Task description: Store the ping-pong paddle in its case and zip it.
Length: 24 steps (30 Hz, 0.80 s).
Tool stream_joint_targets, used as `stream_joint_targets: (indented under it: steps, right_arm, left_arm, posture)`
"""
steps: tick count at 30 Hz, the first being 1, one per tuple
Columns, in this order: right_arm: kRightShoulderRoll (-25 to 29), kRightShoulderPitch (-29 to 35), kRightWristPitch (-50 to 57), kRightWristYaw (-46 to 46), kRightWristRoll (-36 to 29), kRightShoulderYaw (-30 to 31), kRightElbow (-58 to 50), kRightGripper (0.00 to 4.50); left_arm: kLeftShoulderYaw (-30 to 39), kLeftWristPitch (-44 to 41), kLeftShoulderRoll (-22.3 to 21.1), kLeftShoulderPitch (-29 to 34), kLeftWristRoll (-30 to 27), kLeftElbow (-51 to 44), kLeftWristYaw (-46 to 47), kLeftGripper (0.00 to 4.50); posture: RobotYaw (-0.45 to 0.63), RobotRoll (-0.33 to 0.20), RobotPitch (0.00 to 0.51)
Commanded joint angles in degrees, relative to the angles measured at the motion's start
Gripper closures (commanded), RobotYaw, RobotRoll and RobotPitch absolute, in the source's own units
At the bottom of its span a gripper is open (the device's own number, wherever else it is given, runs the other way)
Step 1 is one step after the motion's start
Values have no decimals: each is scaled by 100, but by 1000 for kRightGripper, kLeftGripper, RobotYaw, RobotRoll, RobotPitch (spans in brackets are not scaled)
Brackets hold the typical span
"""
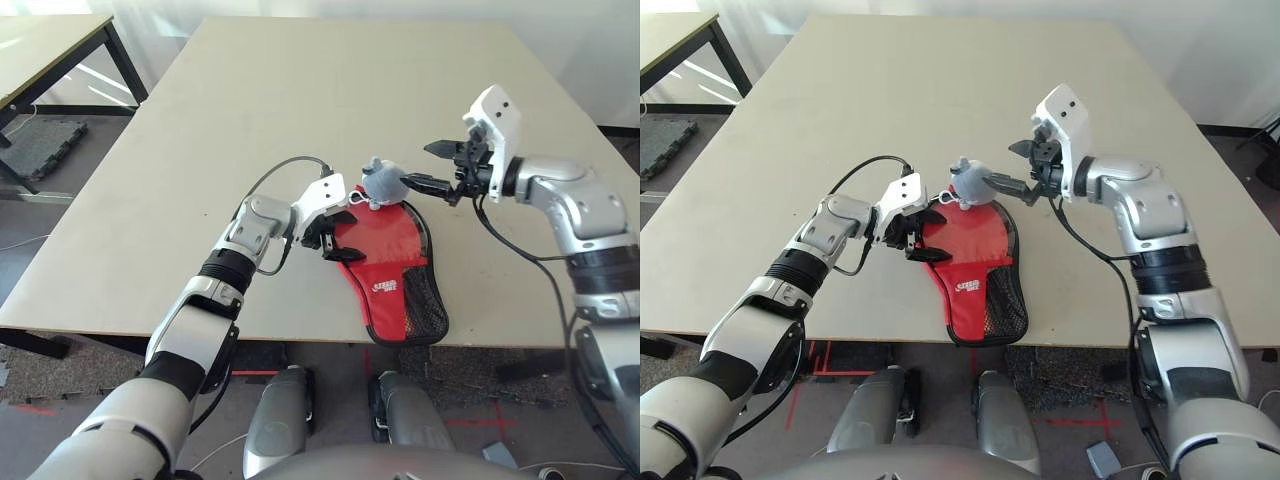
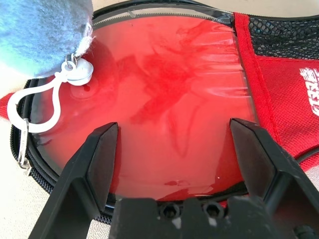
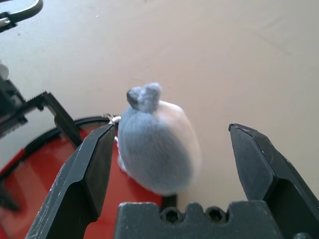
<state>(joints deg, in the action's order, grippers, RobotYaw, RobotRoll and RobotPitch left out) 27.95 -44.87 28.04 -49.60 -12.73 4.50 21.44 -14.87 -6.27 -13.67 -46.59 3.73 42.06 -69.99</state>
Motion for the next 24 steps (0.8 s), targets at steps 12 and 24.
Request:
stream_joint_targets:
  steps: [12, 24]
  right_arm:
    - [-577, -791, -1289, 21, 827, 302, 2608, 0]
    - [-906, -1660, -2093, 588, 868, -187, 4220, 3774]
  left_arm:
    - [-237, -278, 5, 200, 2, -115, -43, 26]
    - [-328, -390, 5, 314, -32, -297, -32, 0]
  posture:
    - [96, 0, 120]
    - [113, 0, 117]
